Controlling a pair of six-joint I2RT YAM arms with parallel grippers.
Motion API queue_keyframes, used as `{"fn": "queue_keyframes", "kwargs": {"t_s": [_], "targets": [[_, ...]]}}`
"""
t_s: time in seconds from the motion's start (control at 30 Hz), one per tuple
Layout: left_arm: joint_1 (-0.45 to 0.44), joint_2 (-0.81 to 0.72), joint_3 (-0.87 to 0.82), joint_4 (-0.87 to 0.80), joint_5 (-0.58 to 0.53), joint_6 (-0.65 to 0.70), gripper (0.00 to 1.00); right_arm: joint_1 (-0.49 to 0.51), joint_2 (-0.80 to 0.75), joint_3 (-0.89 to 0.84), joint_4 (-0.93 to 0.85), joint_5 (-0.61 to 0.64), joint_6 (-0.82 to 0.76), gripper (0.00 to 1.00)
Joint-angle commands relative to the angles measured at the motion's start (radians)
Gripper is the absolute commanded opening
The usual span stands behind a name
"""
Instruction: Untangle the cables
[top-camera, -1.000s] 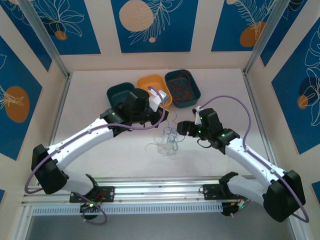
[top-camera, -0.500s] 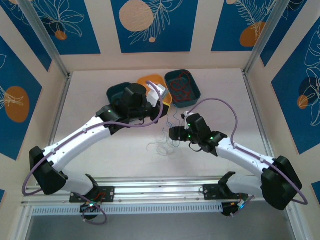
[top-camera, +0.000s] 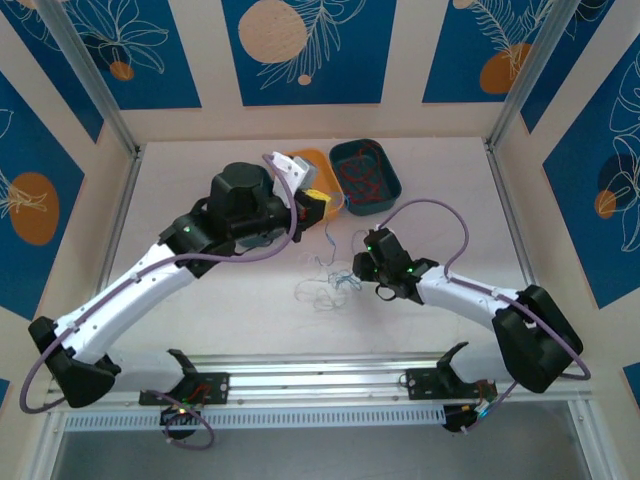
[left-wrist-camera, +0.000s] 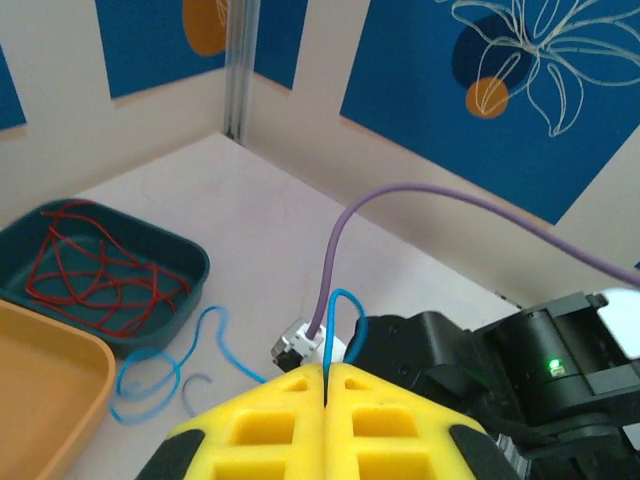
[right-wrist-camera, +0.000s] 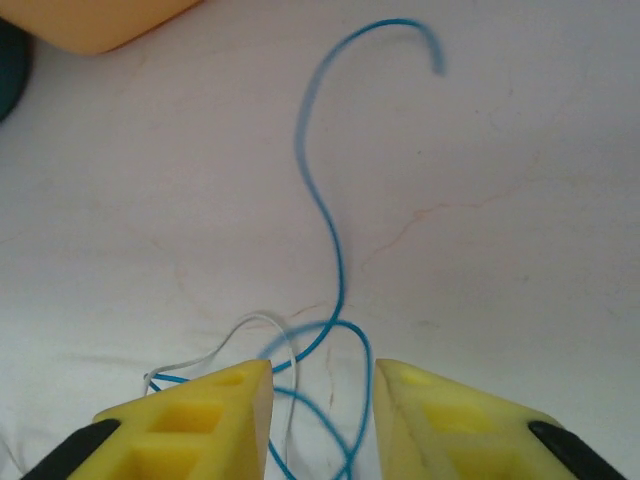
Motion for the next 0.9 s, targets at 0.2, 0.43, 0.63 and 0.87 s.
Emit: {"fn": "queue_keyframes", "kwargs": {"t_s": [0.2, 0.43, 0.63, 0.87], "targets": [[0.040, -0.059, 0.045, 0.074, -0.073, 0.035, 0.00, -0.014, 0.005, -0.001, -0.008, -0.018, 0.025, 0.32], [0.064, -0.023, 0.057, 0.079, -0.094, 0.000, 0.00, 0.071, -0.157, -0.019, 0.017, -0.018, -0.135, 0.49], [0.097, -0.004, 0.047, 0.103, -0.054, -0.047, 0.00, 0.125, -0.347, -0.102, 0.077, -0.045, -0.260, 0.44], [0.122, 0.007, 0.052, 0.141, 0.008, -0.087, 0.00, 0.153, -0.375, -0.126, 0.120, -0.039, -0.287, 0.48]]}}
